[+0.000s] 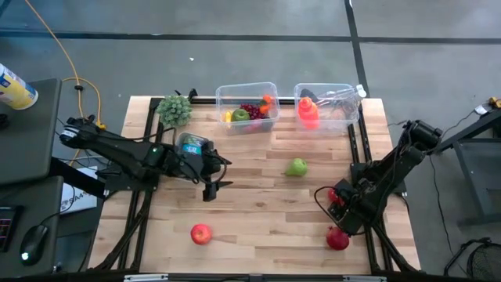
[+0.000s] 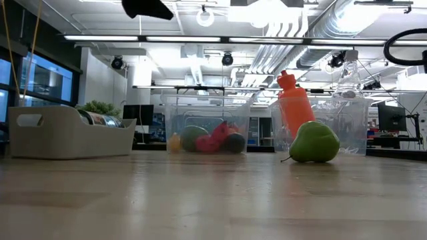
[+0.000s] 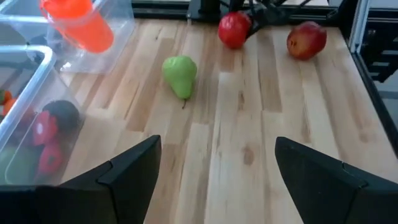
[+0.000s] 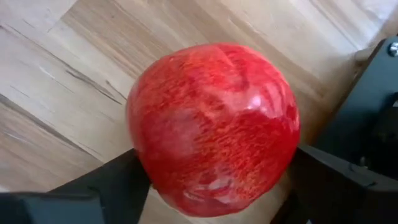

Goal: Pick & Place Food Item
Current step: Put the red apple into the left transparent bin

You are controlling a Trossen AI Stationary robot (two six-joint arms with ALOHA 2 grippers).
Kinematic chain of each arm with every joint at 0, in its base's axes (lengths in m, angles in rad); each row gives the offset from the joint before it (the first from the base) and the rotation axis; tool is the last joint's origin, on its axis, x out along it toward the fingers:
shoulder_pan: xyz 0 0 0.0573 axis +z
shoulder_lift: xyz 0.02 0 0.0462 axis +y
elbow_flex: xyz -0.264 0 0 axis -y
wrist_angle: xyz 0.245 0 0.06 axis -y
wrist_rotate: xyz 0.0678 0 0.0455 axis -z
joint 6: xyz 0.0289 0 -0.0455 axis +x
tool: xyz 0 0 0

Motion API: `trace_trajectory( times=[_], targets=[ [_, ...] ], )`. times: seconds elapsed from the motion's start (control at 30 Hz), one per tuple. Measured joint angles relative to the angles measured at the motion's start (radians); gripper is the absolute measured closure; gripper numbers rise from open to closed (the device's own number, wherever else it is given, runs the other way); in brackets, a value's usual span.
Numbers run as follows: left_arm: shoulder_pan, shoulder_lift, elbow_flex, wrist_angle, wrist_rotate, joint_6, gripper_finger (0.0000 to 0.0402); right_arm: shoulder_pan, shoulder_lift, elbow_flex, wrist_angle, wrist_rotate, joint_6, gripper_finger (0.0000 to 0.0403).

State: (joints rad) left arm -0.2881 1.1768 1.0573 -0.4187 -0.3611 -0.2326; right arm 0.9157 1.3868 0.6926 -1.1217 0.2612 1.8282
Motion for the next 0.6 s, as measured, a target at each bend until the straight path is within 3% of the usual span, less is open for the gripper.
trace_trajectory(
  times=[0.23, 0.6],
  targets=[
    [0.028, 0.058, 0.000, 0.011, 0.003, 0.086, 0.0096, 0.000, 0.006, 0.000, 0.039, 0.013, 0.007, 0.0155],
    [0.044, 0.131, 0.000, -0.006, 0.012, 0.086, 0.0096, 0.001, 0.007, 0.039, 0.106, 0.111, 0.008, 0.0162]
  ],
)
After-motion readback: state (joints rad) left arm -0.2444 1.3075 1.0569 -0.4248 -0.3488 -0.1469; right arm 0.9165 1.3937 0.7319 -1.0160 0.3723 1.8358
